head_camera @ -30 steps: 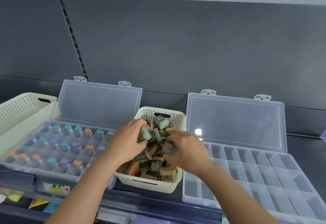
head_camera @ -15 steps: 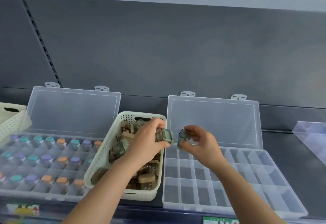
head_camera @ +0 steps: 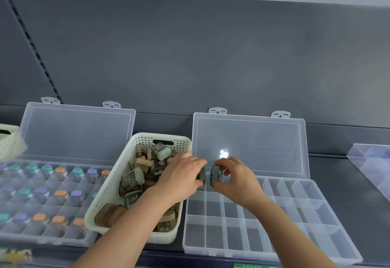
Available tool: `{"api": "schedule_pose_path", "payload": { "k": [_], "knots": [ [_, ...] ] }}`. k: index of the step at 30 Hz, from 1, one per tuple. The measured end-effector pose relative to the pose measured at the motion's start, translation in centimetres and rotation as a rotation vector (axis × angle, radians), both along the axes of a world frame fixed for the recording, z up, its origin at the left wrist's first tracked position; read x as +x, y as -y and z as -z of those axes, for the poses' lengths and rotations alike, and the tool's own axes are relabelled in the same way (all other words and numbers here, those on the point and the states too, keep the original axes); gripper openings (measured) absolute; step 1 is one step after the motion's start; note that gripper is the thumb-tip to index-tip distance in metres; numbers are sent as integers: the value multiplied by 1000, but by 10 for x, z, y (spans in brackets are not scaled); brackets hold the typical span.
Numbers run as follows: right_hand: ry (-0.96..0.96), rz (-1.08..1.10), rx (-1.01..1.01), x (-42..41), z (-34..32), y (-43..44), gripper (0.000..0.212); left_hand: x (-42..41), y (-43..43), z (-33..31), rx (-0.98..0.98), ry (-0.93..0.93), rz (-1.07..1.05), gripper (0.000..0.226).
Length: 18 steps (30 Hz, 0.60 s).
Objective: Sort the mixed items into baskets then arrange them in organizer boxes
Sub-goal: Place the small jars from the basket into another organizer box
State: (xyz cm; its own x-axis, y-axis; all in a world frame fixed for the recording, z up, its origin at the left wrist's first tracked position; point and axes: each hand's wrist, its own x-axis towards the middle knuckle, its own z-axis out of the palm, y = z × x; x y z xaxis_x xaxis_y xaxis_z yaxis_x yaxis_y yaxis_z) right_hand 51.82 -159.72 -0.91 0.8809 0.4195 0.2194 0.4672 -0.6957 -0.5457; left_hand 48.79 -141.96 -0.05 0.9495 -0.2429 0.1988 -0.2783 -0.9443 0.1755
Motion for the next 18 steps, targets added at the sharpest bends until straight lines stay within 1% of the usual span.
{"api": "schedule_pose_path", "payload": {
  "k": [3, 6, 10, 15, 18],
  "knots": [
    [7, -40, -72, 4, -3, -1, 41, 4, 2, 4, 82, -43, 11, 44],
    [-2, -80, -163, 6, -3, -1, 38, 6, 4, 7, 113, -89, 25, 40],
    [4, -106, -238, 9, 3, 0, 33, 7, 4, 10, 127, -81, 39, 36],
    [-3, -130, -285, 12, 10, 2, 33, 6, 2, 13, 122, -104, 57, 31],
    [20, -127, -275, 13, 13, 0, 34, 5, 3, 12, 121, -116, 56, 29]
  ]
}}
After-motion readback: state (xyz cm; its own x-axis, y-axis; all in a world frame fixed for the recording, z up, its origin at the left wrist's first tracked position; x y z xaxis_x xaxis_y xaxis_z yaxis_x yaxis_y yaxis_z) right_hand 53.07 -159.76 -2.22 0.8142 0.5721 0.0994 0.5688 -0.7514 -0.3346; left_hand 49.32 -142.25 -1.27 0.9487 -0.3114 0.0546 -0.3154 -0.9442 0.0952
